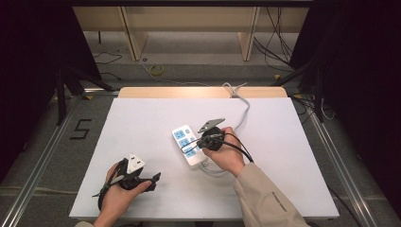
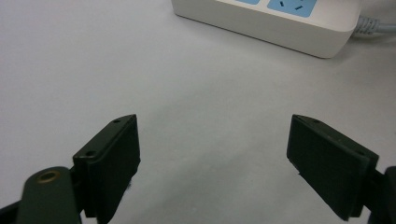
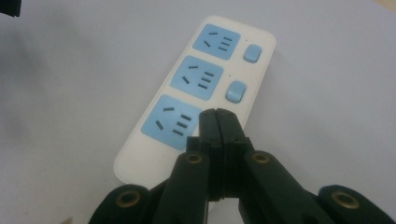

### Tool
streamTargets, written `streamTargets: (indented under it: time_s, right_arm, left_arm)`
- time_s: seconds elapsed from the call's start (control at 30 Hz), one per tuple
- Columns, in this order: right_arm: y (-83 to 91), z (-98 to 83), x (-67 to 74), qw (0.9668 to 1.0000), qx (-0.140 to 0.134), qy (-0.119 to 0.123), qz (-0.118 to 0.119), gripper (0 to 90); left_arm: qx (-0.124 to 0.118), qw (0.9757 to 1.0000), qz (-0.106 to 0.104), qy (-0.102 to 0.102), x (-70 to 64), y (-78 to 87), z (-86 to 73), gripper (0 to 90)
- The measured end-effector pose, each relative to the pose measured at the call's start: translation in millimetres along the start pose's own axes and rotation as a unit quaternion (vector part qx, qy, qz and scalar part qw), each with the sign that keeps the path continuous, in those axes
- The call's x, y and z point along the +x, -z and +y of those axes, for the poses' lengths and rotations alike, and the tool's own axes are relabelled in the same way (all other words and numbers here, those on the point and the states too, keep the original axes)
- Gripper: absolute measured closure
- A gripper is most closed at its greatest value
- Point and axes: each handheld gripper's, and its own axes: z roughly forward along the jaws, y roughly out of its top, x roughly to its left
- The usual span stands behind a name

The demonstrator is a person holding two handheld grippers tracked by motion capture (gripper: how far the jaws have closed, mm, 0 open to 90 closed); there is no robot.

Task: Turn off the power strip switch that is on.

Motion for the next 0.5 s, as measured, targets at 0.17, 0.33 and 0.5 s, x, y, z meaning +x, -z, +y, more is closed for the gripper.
streamTargets:
  time_s: [0.17,0.33,0.5]
  right_arm:
    - [-3.2,0.2,-1.7,1.0000,0.003,0.003,-0.001,90.0]
    - [-6.3,1.9,-2.2,0.9999,0.010,0.000,-0.002,90.0]
    - [-12.6,2.3,-2.4,0.9999,0.016,0.000,-0.003,90.0]
  left_arm:
    - [0.000,1.0000,0.000,0.000,0.0,0.0,0.1,17.0]
    - [0.002,1.0000,0.000,-0.002,0.1,0.2,0.2,17.0]
    - [0.000,1.0000,0.000,0.000,0.0,0.0,0.0,17.0]
